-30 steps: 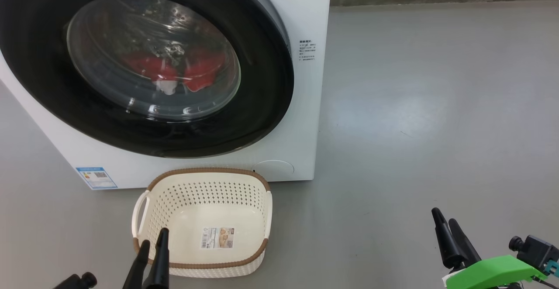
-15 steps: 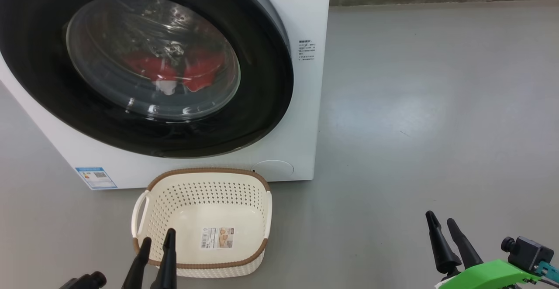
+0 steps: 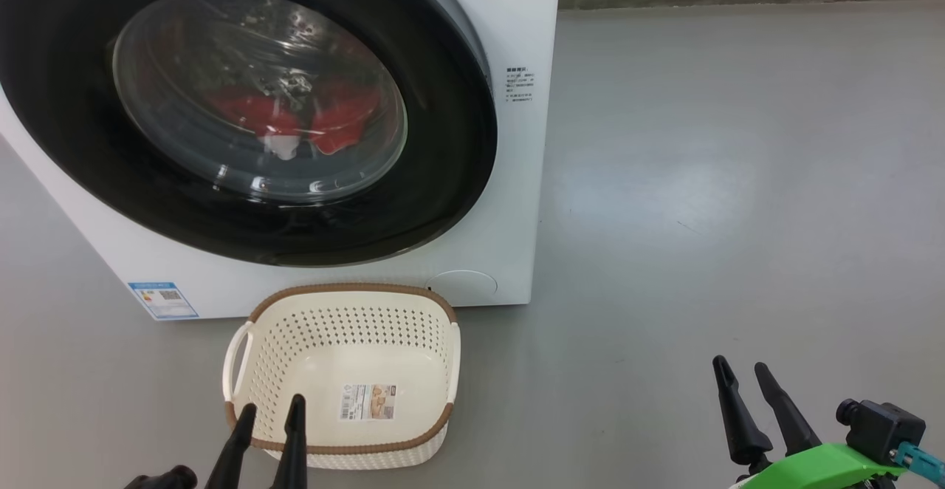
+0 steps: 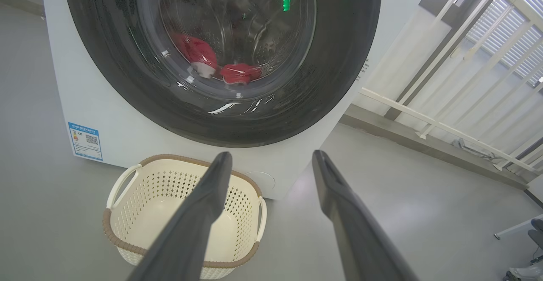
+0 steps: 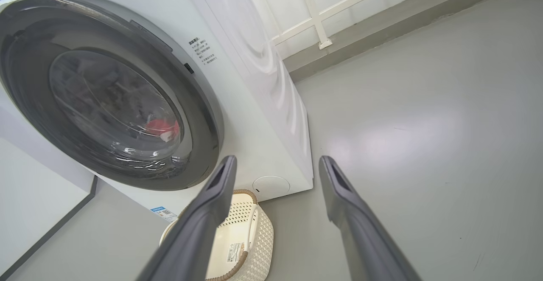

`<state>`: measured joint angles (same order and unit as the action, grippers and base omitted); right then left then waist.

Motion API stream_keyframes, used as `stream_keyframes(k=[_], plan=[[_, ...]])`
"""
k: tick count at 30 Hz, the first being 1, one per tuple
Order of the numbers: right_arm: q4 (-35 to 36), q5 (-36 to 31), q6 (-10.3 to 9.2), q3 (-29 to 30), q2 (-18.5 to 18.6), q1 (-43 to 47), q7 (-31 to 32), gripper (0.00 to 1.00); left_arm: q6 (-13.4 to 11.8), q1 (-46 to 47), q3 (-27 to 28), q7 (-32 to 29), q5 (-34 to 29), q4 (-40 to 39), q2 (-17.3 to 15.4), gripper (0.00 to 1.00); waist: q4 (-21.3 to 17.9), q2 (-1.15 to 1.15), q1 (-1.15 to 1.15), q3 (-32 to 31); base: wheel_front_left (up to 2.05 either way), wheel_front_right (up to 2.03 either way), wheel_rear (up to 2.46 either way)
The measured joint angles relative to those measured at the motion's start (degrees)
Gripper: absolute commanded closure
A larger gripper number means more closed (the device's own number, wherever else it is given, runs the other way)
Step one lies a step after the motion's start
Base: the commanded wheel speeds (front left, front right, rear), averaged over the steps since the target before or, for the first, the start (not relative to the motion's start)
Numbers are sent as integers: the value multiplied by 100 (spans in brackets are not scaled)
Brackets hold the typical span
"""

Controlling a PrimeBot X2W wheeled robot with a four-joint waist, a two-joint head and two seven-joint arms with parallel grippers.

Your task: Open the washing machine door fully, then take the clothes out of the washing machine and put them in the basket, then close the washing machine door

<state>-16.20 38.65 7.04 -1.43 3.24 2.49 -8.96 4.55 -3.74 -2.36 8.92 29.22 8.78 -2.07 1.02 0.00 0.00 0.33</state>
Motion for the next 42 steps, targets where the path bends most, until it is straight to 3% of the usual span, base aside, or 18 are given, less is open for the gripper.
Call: stream_keyframes(k=[30,42], plan=[[187,-1653,1,-63,1,254,-476,0,-107,-132,-147,489,-1885,-249,-40,0,6,0,0,39,0,0,0],[241,-1747,2,83,-23,340,-535,0,-91,-224,-144,538,-1904,-151,-48,0,-1,0,0,63,0,0,0]])
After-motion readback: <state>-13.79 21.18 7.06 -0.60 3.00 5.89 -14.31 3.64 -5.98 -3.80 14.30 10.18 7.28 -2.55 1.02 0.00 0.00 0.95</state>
